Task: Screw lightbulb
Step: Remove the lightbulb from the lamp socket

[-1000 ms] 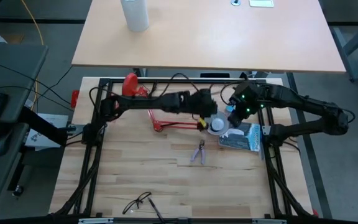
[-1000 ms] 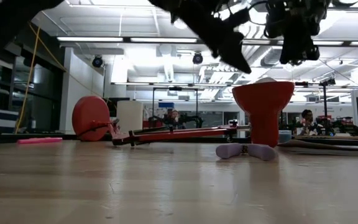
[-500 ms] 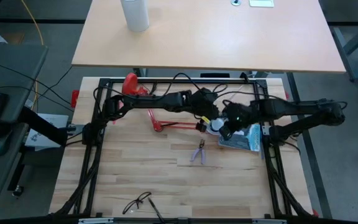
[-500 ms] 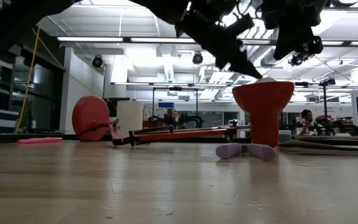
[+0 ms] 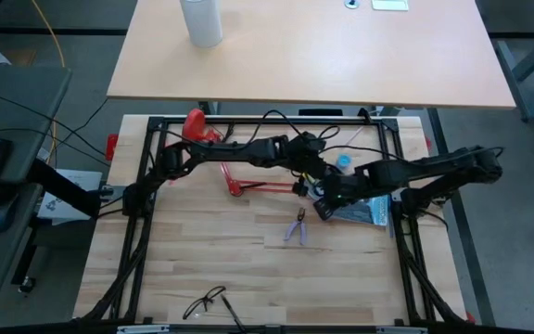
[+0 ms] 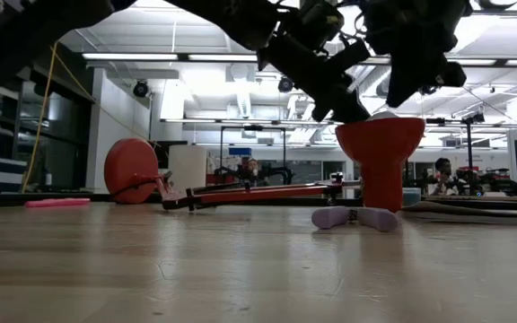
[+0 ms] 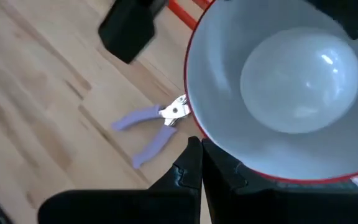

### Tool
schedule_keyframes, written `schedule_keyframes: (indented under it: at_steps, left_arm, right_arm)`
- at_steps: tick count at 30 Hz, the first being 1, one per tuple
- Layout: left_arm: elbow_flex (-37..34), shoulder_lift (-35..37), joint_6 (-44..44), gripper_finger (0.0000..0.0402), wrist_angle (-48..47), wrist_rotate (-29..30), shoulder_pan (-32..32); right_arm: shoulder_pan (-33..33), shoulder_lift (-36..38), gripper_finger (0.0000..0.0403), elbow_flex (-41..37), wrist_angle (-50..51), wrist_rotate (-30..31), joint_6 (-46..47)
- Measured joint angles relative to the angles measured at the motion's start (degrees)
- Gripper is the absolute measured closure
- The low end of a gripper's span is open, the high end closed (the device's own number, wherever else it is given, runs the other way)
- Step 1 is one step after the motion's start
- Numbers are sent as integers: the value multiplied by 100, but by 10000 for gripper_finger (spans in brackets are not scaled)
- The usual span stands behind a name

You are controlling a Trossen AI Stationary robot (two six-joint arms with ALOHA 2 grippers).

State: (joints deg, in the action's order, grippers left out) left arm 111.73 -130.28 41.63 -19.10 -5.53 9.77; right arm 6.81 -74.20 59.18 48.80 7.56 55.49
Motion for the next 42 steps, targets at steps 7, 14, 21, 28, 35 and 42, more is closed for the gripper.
schedule_keyframes:
  at_steps: [7, 14, 21, 28, 35, 42]
  left_arm:
    - [-14, -39, 66, 401, -55, -3, -15]
    - [-5, -35, -42, 401, -182, 55, 29]
    - [1, -28, -255, 401, -300, -142, -8]
    - [1, -28, -243, 402, -286, 57, 1]
    - [1, -28, -201, 402, -254, 89, 82]
    - [1, -28, -199, 402, -301, 89, 104]
  right_arm:
    - [13, -444, 403, 24, 133, 182, 2]
    - [-35, -454, 403, 11, 147, 807, 81]
    - [-55, 30, 403, -13, -4, 857, -162]
    - [-30, 396, 403, -11, 189, 907, -33]
    - [195, -145, 403, -9, -137, 761, -18]
    - [219, -473, 403, -4, -114, 975, 121]
